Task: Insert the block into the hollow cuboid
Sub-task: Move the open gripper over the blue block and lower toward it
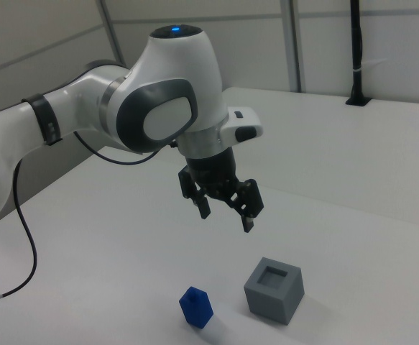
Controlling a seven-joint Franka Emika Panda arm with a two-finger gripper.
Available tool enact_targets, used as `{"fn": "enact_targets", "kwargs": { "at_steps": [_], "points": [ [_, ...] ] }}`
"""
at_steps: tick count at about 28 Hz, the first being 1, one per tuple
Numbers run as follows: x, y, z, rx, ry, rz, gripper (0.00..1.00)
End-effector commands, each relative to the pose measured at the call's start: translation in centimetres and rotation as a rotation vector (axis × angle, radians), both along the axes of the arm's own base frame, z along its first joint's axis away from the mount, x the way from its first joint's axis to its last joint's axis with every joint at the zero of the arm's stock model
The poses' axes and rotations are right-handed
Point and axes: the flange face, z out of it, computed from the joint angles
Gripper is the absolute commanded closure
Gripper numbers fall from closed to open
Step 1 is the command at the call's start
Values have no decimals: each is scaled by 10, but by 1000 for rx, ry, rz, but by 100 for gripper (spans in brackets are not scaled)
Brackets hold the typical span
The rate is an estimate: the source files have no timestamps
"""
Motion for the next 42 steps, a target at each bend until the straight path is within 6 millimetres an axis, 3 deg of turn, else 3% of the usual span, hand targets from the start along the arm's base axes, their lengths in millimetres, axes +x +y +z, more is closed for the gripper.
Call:
{"fn": "enact_targets", "kwargs": {
  "at_steps": [1, 9, 23, 30, 42],
  "points": [
    [-22, 24, -6, 23, 28, 30, 0],
    [-49, 62, -31, 26, -8, 91, 0],
    [-48, 113, -93, 28, 45, 179, 0],
    [-38, 125, -120, 26, 81, 198, 0],
    [-21, 125, -172, 9, 144, 205, 0]
  ]
}}
